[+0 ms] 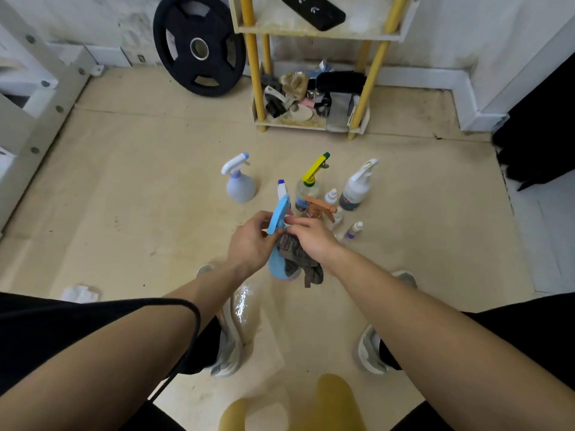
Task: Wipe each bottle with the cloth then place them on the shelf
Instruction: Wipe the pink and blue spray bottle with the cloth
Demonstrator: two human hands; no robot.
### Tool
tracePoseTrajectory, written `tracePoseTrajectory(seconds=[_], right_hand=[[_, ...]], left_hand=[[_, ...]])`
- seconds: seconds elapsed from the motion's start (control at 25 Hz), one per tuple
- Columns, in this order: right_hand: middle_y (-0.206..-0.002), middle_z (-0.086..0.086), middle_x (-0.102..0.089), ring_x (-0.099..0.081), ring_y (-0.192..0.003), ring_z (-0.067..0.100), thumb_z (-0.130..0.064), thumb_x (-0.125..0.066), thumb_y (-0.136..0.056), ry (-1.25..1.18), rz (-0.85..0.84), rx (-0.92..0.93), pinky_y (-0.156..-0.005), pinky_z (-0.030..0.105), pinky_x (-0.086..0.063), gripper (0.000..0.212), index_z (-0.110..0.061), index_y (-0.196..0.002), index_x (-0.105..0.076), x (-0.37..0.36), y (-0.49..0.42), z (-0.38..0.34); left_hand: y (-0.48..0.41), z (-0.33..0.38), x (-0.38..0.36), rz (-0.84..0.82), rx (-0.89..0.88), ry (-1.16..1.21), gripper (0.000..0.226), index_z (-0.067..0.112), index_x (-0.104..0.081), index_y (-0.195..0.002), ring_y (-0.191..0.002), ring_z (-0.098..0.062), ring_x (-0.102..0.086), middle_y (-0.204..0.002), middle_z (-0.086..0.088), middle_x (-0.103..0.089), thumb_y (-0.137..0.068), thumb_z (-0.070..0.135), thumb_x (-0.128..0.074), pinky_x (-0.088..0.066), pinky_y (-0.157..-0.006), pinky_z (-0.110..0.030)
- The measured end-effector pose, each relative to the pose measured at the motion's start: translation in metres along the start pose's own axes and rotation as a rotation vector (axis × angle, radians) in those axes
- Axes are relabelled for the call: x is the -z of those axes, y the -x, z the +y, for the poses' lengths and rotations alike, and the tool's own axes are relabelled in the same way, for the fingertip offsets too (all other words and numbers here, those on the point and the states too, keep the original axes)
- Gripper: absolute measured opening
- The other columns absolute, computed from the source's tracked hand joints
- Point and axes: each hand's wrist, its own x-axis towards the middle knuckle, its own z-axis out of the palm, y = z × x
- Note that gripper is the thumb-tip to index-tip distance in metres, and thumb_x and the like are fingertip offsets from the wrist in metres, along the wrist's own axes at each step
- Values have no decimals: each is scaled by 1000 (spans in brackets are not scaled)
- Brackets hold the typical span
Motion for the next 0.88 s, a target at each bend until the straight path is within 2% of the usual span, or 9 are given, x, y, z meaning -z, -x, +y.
tracePoseTrajectory(seconds=[0.08,0.24,0.32,0.4,0.52,0.64,0.8,0.88], right_hand=[[-120,-6,-67,-61,-109,12,-18,-54,-100,12,1,6,-93,25,-47,31,-20,-126,-70,-7,-6,8],[-108,0,-74,-67,-102,18,-17,-52,-99,49,-4,-52,-96,37,-53,29,-24,-114,-76,-5,-22,29],[-109,0,-74,-67,-104,19,-18,-51,-99,63,-3,-75,-98,38,-52,29,-24,-114,-76,-3,-30,37],[-109,-1,-73,-67,-104,19,-19,-52,-99,69,11,-89,-98,38,-52,30,-25,-116,-75,-2,-39,44],[-111,-2,-73,-66,-103,18,-21,-52,-100,64,32,-104,-90,32,-52,30,-26,-119,-73,3,-46,52],[-111,-2,-72,-65,-102,18,-23,-51,-101,96,29,-124,-77,25,-49,29,-26,-120,-72,9,-48,57],[-113,-2,-70,-63,-104,19,-27,-50,-102,187,15,-143,-85,31,-49,29,-26,-122,-71,18,-45,61],[-112,-2,-69,-61,-102,19,-28,-49,-102,232,9,-150,-79,30,-48,29,-25,-121,-71,24,-42,60]], left_hand=[[-7,-9,-9,-105,17,-4,31,27,-63,-118,-93,-10,-67,-113,10,-70,-88,20,-65,-55,-88,-33],[-22,-23,-22,-288,38,-23,41,22,-61,-124,-89,-6,-66,-115,12,-67,-84,14,-70,-47,-74,-9],[-28,-28,-29,-303,29,-19,35,20,-64,-121,-89,-7,-68,-111,13,-66,-87,14,-70,-46,-73,-5],[-36,-33,-39,-281,20,-13,30,19,-66,-117,-90,-8,-69,-108,13,-68,-88,15,-72,-49,-79,-11],[-45,-39,-54,-272,40,26,31,18,-66,-115,-84,-4,-70,-113,11,-69,-85,15,-75,-48,-75,-8],[-49,-44,-66,-281,45,26,32,17,-66,-115,-94,-12,-72,-116,7,-70,-85,14,-77,-53,-84,-22],[-48,-45,-77,-298,11,-49,32,16,-64,-117,-103,-17,-70,-118,4,-70,-87,14,-75,-55,-92,-34],[-50,-43,-79,-297,-1,-91,34,18,-63,-120,-104,-20,-69,-120,3,-70,-87,16,-75,-55,-94,-38]])
